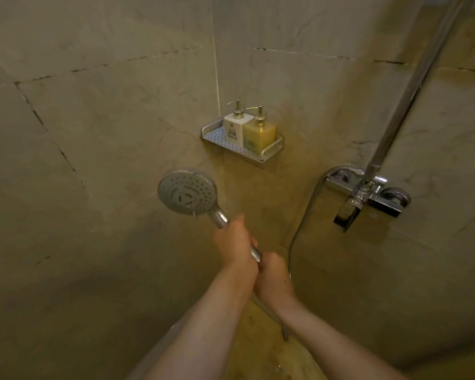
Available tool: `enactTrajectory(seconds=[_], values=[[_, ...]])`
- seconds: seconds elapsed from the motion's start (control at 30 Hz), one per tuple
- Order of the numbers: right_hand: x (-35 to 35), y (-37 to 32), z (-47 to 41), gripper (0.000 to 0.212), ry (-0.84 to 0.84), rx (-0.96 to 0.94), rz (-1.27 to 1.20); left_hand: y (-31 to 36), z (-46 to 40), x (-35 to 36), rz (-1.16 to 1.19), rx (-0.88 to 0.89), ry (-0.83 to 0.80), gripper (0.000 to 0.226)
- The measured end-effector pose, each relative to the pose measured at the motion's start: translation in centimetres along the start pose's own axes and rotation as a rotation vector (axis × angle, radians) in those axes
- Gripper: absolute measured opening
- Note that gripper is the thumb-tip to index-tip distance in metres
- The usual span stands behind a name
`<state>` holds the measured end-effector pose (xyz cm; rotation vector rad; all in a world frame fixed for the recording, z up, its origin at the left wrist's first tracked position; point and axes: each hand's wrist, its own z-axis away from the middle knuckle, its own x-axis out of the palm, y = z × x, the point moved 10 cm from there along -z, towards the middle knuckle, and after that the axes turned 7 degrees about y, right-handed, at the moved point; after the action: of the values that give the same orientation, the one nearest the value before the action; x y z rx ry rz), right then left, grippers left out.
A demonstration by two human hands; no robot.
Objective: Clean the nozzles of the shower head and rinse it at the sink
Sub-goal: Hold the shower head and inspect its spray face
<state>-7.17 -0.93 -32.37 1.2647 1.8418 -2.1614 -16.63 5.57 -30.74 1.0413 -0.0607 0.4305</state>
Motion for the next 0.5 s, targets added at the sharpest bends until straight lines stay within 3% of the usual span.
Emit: enactTrajectory(seconds=[0.1,0.23,0.37,0.43,0.5], values=[[0.1,0.1,-0.3,0.04,-0.112,0.019,-0.097,-1.1,0.0,1.3,-0.011,-0.095,-0.195,0.038],[0.9,-0.4,1.0,0.031,-0.516,0.162,-0.353,0.0,1.9,4.6,0.078,-0.195,-0.742,0.043],[1.3,-2.2,3.5,0.042,-0.796,0.287,-0.51,2.5,6.0,6.7,0.293,-0.23,-1.244,0.03],[1.5,-2.9,4.0,0.044,-0.839,0.298,-0.548,3.0,7.1,7.1,0.318,-0.265,-1.294,0.033],[1.4,-2.5,3.7,0.043,-0.786,0.318,-0.588,2.5,6.6,7.5,0.222,-0.239,-1.161,0.041]])
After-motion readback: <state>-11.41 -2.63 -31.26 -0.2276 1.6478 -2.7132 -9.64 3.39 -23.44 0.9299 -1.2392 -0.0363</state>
